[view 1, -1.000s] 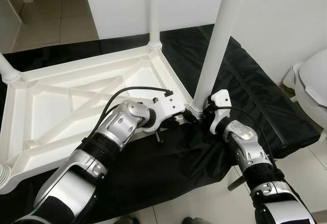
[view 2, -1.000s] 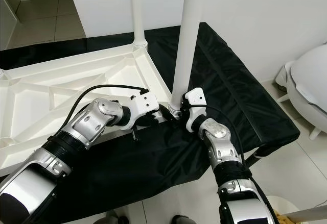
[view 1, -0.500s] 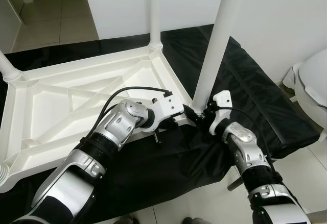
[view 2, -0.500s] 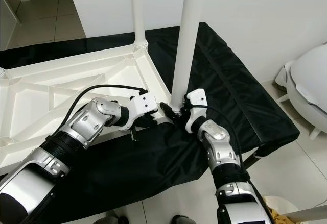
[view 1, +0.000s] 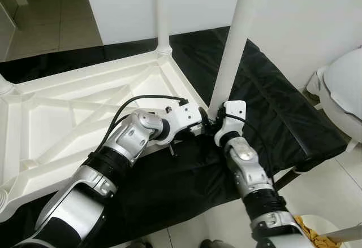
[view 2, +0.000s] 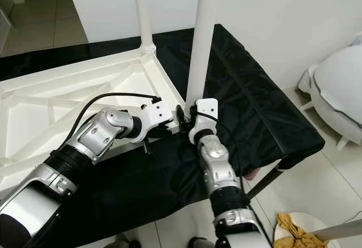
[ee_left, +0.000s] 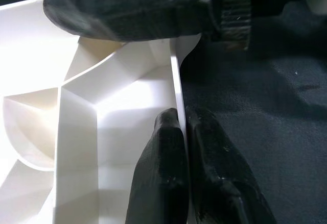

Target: Building children table

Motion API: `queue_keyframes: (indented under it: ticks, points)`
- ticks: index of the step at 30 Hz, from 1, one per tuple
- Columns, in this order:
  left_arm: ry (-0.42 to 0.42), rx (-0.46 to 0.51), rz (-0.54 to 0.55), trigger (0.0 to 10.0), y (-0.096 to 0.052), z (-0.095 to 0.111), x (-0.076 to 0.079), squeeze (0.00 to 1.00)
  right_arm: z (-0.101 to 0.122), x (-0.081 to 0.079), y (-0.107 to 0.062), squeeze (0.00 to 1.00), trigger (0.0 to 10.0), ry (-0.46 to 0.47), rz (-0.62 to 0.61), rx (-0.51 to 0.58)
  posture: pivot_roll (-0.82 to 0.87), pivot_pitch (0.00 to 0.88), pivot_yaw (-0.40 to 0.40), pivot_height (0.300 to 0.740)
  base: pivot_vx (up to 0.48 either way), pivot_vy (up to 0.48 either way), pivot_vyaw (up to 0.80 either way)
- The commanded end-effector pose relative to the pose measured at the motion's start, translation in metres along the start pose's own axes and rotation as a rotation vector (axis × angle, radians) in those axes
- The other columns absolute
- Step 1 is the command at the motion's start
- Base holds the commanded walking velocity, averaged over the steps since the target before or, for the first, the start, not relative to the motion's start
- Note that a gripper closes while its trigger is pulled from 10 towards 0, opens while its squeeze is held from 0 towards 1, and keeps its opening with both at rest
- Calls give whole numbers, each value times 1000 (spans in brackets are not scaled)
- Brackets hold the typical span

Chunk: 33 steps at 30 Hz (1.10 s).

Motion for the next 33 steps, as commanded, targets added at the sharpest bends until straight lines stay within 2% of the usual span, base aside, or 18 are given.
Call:
queue_keyframes:
  ticks: [1, 3, 9, 10, 11, 12, 14, 15, 16, 23, 24, 29, 30, 32, 33]
  points:
    - [29, -18, -76, 10000, 3, -2, 11, 0, -22, 35, -5, 0, 0, 23, -199, -115, -58, 93, 70, 740, 0, 0, 0]
    - [29, -16, -76, 10000, 4, -1, 12, 0, -22, 29, -8, 0, 0, 19, -274, -135, -57, 93, 68, 740, 0, 0, 0]
    - [27, -13, -75, 10000, 5, 0, 12, 0, -16, 21, -6, 0, 0, 11, -257, -134, -58, 94, 62, 740, 0, 0, 0]
    - [26, -13, -73, 10000, 4, 0, 11, 0, -16, 20, -6, 0, 4039, 14, -251, -133, -57, 94, 61, 740, 0, 0, 0]
    - [26, -13, -72, 10000, 4, -1, 11, 0, -16, 19, -6, 0, 4039, 16, -249, -131, -57, 94, 61, 740, 0, 0, 0]
    - [25, -13, -71, 10000, 4, -1, 11, 0, -16, 18, -6, 0, 10000, 7, -241, -132, -57, 93, 60, 740, 0, 0, 0]
    - [25, -13, -70, 10000, 4, -1, 11, 0, -16, 18, -6, 0, 10000, -1, -240, -135, -57, 93, 60, 740, 0, 0, 0]
    - [24, -14, -70, 10000, 4, -1, 11, 0, -16, 18, -7, 47, 10000, 8, -239, -130, -57, 93, 59, 740, 0, 0, 0]
    - [23, -14, -68, 10000, 4, -1, 11, 0, -14, 19, -7, 1000, 10000, 18, -233, -110, -57, 92, 59, 740, 0, 0, 0]
    - [21, -12, -66, 10000, 4, -1, 10, 0, -9, 27, -8, 1000, 10000, 26, -206, -60, -57, 90, 59, 740, 0, 0, 0]
    - [21, -12, -67, 10000, 4, -1, 11, 0, -8, 36, -7, 1000, 10000, 24, -184, -40, -59, 88, 60, 740, 0, 0, 0]
    - [22, -13, -69, 10000, 4, -1, 11, 0, -6, 46, -5, 1000, 10000, -1, -147, -21, -59, 85, 60, 740, 0, 0, 0]
    - [23, -13, -69, 10000, 4, -1, 11, 0, -4, 46, -3, 0, 10000, -12, -84, -5, -57, 83, 59, 740, 0, 0, 0]
    - [25, -14, -70, 10000, 4, -1, 11, 0, 2, 47, 0, 0, 10000, -18, 13, 26, -57, 81, 59, 740, 0, 0, 0]
    - [25, -14, -70, 10000, 4, -1, 11, 0, 2, 47, 0, 0, 10000, -18, 13, 26, -57, 81, 59, 740, 0, 0, 0]
Point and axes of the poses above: a point about 5 cm out from each wrist's last joint towards the gripper, its own y axis pointing out of the wrist towards the gripper, its own z axis along the axis of the wrist's last joint, x = y × z, the point moved 3 cm from there along y, pointing out of the wrist towards the gripper, and after that the axes turned 9 degrees about -y, right-handed, at the moved point
